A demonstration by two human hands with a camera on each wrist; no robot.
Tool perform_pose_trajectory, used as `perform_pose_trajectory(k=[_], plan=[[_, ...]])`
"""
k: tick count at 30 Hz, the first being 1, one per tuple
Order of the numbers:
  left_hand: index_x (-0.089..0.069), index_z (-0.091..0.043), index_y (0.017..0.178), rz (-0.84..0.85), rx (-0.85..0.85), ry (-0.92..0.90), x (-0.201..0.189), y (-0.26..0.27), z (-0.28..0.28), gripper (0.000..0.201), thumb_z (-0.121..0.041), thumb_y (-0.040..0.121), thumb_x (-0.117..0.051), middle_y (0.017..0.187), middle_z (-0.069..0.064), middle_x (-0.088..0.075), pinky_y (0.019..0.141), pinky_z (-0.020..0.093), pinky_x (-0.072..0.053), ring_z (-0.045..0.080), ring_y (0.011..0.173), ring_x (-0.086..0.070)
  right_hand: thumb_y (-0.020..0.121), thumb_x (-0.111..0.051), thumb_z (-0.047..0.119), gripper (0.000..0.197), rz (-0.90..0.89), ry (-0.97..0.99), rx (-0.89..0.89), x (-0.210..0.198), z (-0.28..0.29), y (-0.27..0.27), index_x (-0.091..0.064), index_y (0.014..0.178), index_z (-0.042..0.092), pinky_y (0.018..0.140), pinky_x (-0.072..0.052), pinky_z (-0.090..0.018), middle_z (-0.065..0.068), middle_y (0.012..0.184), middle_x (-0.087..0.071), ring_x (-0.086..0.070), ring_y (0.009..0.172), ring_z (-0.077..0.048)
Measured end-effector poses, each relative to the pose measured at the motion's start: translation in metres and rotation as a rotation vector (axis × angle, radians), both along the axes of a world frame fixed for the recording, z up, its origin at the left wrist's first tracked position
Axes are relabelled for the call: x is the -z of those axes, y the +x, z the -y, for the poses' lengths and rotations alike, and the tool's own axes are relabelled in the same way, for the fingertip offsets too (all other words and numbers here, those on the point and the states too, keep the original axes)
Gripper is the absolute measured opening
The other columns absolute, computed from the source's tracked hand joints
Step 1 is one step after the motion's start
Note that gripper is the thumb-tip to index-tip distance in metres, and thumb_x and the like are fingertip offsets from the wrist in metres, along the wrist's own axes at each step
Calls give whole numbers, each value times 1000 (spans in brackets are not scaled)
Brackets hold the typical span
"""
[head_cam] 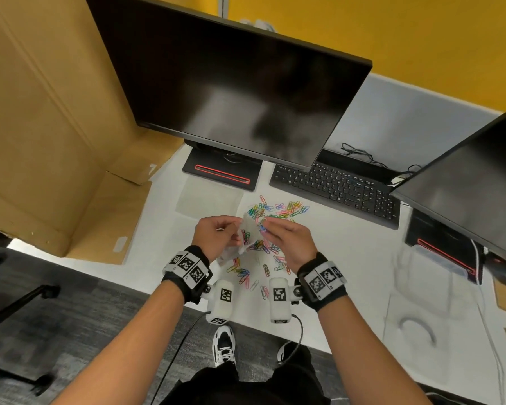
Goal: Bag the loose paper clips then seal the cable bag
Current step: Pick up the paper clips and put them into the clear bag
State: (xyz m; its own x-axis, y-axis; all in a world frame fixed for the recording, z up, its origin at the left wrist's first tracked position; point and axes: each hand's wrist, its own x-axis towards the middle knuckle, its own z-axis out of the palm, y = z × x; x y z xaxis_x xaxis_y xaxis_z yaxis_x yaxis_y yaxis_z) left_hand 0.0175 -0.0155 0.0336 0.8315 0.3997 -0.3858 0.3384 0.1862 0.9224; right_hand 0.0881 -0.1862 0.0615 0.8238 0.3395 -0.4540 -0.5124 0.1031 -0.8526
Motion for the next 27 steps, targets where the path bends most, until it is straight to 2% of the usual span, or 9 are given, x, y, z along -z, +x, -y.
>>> perform_pose_trajectory(k=[6,9,13,16,18,20,22,25,27], plan=[[-75,-11,88,1,7,6,-3,3,7,13,-5,92,-64,64,8,-68,64,32,-62,17,55,-66,76,-74,7,24,351,-550,-183,16,-26,1,-76,97,19,79,-56,-21,-2,100,-74,-70,88,-12],[-76,-10,92,-11,17,23,-3,3,7,10,-8,92,-66,66,8,-70,70,37,-63,21,60,-68,81,-69,7,19,569,-667,-272,11,-34,-1,-77,96,16,67,-55,-17,-5,91,-75,-70,77,-14],[-75,-12,91,-10,11,18,-4,3,5,10,-8,92,-66,68,9,-70,71,36,-62,25,64,-69,88,-54,-2,27,758,-759,-383,16,-42,-2,-76,95,12,72,-51,-21,-5,85,-73,-65,74,-17],[-77,-14,92,-12,27,34,-5,4,2,10,-9,91,-67,68,6,-72,72,36,-62,28,66,-70,84,-53,-1,26,798,-779,-451,20,-45,-2,-70,70,12,57,-36,-18,-2,58,-58,-47,54,-12],[-76,-8,97,-17,38,33,-8,4,-1,12,-7,92,-65,67,5,-71,69,34,-63,26,62,-69,82,-53,1,25,832,-784,-504,18,-45,-2,-65,61,10,57,-34,-20,-6,55,-55,-44,51,-14],[-74,-4,100,-5,36,48,-13,3,-6,13,-4,93,-63,69,9,-68,64,29,-62,21,57,-68,85,-52,2,25,846,-761,-590,13,-45,-2,-70,70,10,60,-41,-23,-7,65,-65,-52,59,-15],[-74,-5,98,20,26,62,-21,0,-14,12,-4,93,-62,70,13,-66,62,27,-61,20,55,-67,90,-53,4,27,765,-652,-589,1,-44,-1,-76,93,18,73,-51,-20,1,89,-74,-65,77,-11],[-73,-4,100,47,-9,81,-36,-3,-33,13,-5,94,-62,70,15,-66,63,29,-62,19,55,-67,90,-53,-3,28,516,-284,-323,-13,-38,7,-75,100,11,76,-59,-32,-9,101,-73,-72,85,-21],[-72,-1,103,73,-47,93,-45,-3,-46,15,-5,94,-62,73,16,-67,62,28,-62,16,55,-66,89,-50,-7,28,405,-227,-166,-7,-33,16,-75,97,3,74,-59,-41,-17,99,-72,-71,80,-30]])
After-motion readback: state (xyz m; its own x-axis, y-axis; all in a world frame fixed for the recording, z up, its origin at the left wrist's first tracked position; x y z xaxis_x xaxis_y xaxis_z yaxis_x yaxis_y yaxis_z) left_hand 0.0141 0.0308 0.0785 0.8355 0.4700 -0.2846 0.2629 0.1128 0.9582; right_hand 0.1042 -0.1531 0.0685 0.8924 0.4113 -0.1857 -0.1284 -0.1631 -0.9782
